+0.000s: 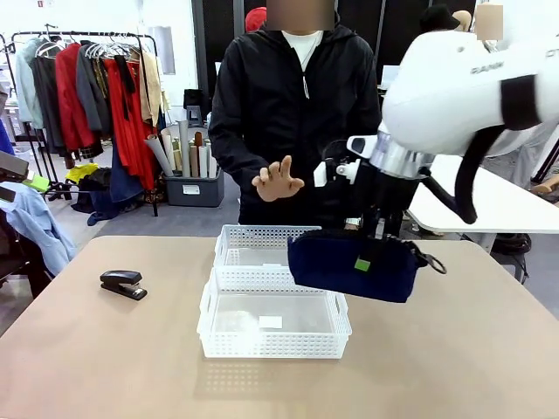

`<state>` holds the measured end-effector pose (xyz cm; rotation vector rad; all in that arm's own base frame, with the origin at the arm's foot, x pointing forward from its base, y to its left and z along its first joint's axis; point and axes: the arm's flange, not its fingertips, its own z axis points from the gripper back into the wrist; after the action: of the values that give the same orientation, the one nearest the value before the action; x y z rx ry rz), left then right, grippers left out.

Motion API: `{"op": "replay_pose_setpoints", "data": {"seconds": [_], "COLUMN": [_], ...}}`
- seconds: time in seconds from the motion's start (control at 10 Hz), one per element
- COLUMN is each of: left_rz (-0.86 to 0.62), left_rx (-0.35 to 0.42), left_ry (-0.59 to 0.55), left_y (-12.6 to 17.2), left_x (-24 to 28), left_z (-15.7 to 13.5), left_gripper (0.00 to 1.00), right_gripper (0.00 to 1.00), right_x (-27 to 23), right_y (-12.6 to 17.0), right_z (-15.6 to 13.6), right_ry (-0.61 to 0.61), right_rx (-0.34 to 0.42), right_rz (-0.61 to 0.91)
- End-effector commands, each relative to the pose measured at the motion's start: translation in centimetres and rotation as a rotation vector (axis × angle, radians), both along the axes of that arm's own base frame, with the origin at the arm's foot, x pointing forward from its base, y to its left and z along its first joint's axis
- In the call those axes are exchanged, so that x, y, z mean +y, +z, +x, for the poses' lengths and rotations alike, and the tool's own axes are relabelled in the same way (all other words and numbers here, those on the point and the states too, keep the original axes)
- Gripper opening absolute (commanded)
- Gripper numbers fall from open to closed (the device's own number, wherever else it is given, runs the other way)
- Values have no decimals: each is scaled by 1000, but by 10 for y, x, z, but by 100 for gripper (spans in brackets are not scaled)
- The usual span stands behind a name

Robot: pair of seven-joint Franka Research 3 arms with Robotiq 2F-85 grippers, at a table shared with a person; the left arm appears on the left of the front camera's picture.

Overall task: Distribute items into two baskets.
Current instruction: Move the picked Pencil pouch towards the Organizing basket indicated by the person, stopping as directed.

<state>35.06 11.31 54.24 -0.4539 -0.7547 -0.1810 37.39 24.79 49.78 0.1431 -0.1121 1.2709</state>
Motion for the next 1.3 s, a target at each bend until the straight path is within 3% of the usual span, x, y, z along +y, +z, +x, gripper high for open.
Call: {"op": "replay_pose_setpoints", "data": {"seconds": [0.0, 0.2, 0.4, 0.5, 0.7, 1.1, 1.2], "left_rz": [-5, -5, -5, -5, -5, -5, -5], "left_rx": [-3, -3, -3, -3, -3, -3, -3], "left_ry": [-7, -7, -7, -7, -7, -7, -7], "left_y": [-1, -1, -1, -1, -1, -1, -1], "left_x": [1, 1, 1, 1, 1, 1, 1], "left_z": [0, 0, 0, 0, 0, 0, 0], "left_gripper": [100, 100, 100, 100, 100, 100, 100], "right_gripper": [0, 0, 0, 0, 0, 0, 0], "right_x": [17, 25, -42, -84, -158, -199, -204], "right_y": [-3, -13, 31, 56, 68, 53, 56], "right_z": [13, 10, -28, -43, -27, 8, -17], "right_ry": [54, 84, 18, -42, -82, -93, -123], "right_rx": [2, 30, 11, -47, 12, 76, 55], "right_rz": [25, 10, -50, -94, -130, -16, -87]}}
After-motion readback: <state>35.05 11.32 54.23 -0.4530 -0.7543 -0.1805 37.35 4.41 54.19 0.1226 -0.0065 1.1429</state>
